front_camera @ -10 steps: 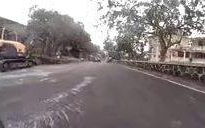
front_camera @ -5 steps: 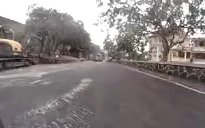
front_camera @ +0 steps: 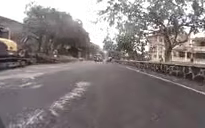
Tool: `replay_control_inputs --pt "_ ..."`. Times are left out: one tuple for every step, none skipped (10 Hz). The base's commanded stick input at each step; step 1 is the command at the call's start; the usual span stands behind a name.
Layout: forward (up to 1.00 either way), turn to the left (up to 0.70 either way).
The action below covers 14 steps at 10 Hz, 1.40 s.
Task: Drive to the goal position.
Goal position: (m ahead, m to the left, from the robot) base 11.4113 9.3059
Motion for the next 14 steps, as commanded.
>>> replay_control_inputs --pt "0.7 0.0" --pt "0.7 0.0" --pt "0.7 0.0" --pt "0.7 0.0" --pt "0.7 0.0" --pt "0.7 0.0" --pt "0.7 0.0" --pt "0.7 0.0" --pt "0.7 0.0" --pt "0.7 0.0" --pt "0.7 0.0" --pt "0.7 0.0" --pt "0.7 0.0" --pt "0.7 0.0"
